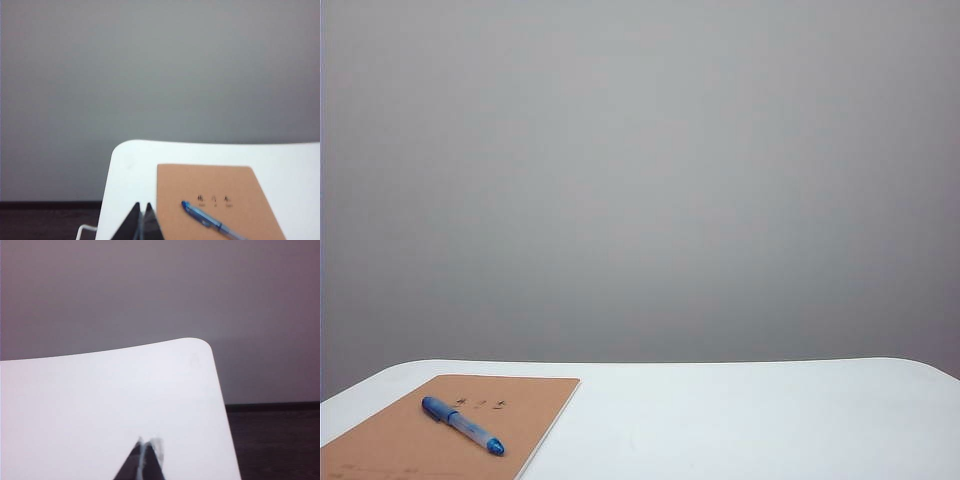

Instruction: Pick up a pen on the table and place it on the notebook.

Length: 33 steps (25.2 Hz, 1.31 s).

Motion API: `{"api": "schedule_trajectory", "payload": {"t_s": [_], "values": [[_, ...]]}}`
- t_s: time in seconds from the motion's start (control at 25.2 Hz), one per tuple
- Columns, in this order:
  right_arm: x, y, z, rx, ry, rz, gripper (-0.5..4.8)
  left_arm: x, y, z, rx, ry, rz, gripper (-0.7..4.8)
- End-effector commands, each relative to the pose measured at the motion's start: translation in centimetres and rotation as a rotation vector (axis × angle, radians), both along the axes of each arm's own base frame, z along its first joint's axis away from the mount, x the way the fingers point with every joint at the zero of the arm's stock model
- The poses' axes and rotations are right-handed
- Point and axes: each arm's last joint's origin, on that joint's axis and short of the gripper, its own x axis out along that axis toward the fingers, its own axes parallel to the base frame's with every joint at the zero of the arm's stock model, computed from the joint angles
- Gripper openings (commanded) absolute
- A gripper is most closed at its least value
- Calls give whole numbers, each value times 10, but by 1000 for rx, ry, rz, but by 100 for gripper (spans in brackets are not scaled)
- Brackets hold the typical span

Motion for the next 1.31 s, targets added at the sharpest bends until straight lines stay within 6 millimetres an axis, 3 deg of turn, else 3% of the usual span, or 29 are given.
{"api": "schedule_trajectory", "payload": {"t_s": [0.04,1.11,1.31], "values": [[0,0,-2,-10,4,-2,-6,0,3,-1,20,15,93,-6],[6,0,-10,36,118,-11,-6,-1,3,-3,15,44,106,-5],[7,5,3,99,-9,176,-6,-1,3,-3,15,44,106,-5]]}}
